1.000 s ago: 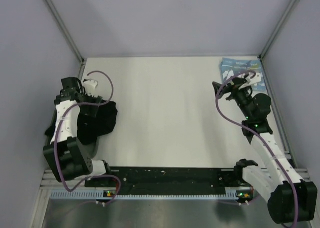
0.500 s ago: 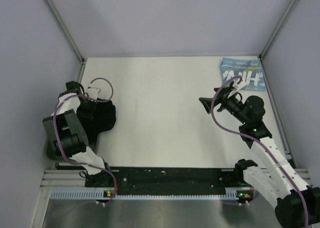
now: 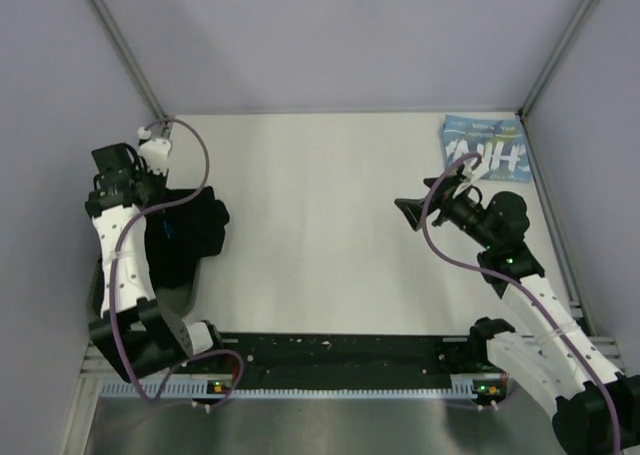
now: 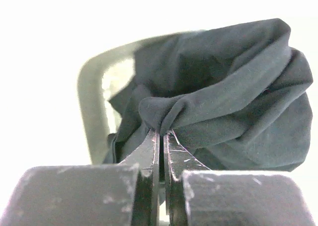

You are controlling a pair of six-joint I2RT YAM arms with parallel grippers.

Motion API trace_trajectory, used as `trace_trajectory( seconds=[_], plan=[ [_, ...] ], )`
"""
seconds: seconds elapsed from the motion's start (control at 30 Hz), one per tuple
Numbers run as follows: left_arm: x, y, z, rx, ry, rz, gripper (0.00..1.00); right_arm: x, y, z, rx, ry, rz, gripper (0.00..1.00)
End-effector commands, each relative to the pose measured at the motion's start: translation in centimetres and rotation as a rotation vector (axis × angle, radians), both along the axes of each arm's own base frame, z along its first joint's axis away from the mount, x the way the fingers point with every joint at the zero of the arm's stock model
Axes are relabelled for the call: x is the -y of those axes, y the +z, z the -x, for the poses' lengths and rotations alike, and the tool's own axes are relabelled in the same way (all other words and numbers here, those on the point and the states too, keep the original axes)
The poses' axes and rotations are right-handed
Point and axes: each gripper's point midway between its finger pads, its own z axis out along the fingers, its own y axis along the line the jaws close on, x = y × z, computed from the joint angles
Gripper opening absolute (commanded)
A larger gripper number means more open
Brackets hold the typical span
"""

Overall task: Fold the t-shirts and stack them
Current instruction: Grab crumpled tshirt from bin with the left arm, then move the tshirt to the center of the board

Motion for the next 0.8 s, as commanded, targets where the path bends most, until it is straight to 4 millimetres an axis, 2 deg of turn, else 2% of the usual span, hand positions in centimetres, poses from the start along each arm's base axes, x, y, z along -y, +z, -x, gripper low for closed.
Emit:
trace_trajectory(
  seconds=[0.0,0.1,0.2,0.27,0.3,0.4,0.57,0.77],
  plan=[
    [0.9,8.2,0.0,0.237,-0.015,-0.072,0.00,-1.1,4.5,0.8,0.106,0.052,-0.049,0.99],
    [2.6,12.4,0.7,0.337,-0.047,-0.068,0.00,-1.6,5.6,0.8,0.105,0.073,-0.078,0.99],
    [5.3,17.1,1.2,0.429,-0.112,-0.073,0.00,-2.5,7.4,0.9,0.111,0.116,-0.103,0.99],
    [6.6,19.2,1.2,0.448,-0.122,-0.120,0.00,-3.1,8.3,0.7,0.106,0.141,-0.112,0.99],
    [8.3,19.9,0.9,0.450,-0.166,-0.128,0.00,-3.5,9.1,0.7,0.113,0.156,-0.117,0.99],
    [11.4,22.5,0.8,0.472,-0.227,-0.131,0.00,-4.6,10.8,0.7,0.121,0.205,-0.121,0.99],
    [15.9,28.7,1.1,0.618,-0.329,-0.080,0.00,-5.6,13.3,0.6,0.150,0.255,-0.141,0.99],
    [22.4,33.4,1.3,0.720,-0.494,-0.017,0.00,-6.8,14.1,-0.3,0.122,0.305,-0.167,0.99]
  ],
)
